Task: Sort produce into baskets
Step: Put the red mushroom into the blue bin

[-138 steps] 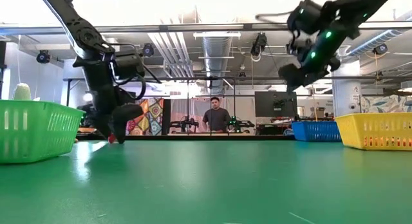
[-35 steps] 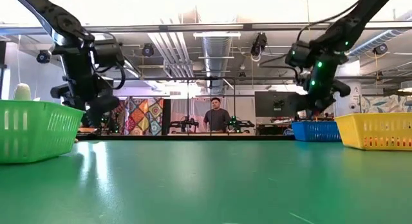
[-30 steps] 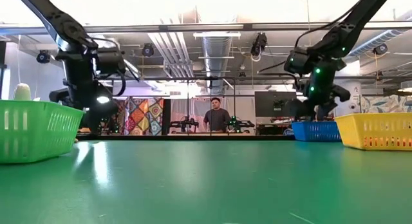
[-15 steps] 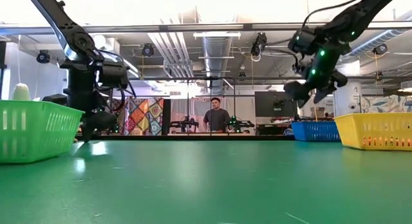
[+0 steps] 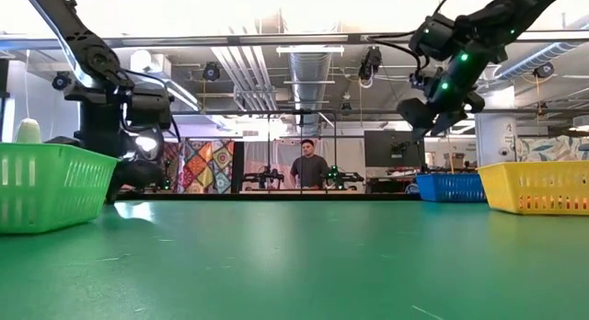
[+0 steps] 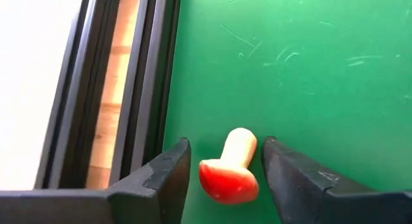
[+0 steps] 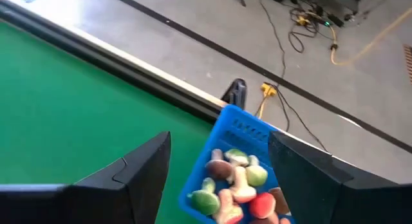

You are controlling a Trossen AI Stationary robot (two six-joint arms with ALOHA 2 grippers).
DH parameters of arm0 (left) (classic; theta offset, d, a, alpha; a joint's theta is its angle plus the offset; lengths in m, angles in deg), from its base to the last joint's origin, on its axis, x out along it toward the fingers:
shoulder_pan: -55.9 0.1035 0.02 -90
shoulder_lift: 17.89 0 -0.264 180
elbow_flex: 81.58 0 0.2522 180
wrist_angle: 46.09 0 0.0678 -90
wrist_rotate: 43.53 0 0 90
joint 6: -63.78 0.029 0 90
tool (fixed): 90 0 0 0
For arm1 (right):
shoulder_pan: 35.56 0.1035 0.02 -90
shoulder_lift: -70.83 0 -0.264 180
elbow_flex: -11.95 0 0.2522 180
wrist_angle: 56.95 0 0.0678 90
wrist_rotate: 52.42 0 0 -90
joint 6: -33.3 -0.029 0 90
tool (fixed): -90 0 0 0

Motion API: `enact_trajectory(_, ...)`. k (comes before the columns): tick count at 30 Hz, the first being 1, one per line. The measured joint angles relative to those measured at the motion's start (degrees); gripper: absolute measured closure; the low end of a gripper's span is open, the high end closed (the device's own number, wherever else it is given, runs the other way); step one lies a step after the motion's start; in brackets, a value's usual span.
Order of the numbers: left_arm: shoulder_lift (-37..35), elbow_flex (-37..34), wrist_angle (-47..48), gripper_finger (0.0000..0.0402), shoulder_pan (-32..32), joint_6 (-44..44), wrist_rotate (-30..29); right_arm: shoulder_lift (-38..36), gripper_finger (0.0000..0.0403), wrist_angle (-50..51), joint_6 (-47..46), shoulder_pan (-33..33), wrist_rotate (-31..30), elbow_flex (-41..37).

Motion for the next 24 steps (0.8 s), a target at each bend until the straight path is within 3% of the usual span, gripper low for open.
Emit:
enact_trajectory(7, -0.11, -0.83, -1.56, 0.0280, -1.66, 2.22, -1.86, -0.49, 0.0161, -0.20, 2.82, 3.43, 0.14, 0.07)
enact_trajectory(11, -0.08, 0.61, -2.74, 0.0329, -2.23, 7.41, -1.43, -1.26, 0.0159, -0.69, 7.70, 7.01, 7.94, 0.11)
enact_trajectory(14, -0.85, 2.45, -5.94, 0.0351, -4.34, 11.68, 2.85, -1.22, 0.0160, -1.15, 9.68, 10.97, 13.58, 0.11)
enact_trajectory(18, -2.36, 3.46, -14.92, 0.0350, -10.77, 14.12, 5.68, -0.38, 0.0166, -6.03, 10.92, 17.47, 14.56, -0.57)
enact_trajectory(21, -2.44, 2.63, -29.70, 0.0349, -18.34, 16.57, 7.85, 0.82, 0.0167, -11.72, 13.44, 22.92, 15.58, -1.86)
enact_trajectory(24, -0.07, 1.36, -43.75, 0.0349, -26.32, 21.38, 9.15, 2.52, 0.0164, -19.41, 17.89, 27.53, 21.98, -4.13)
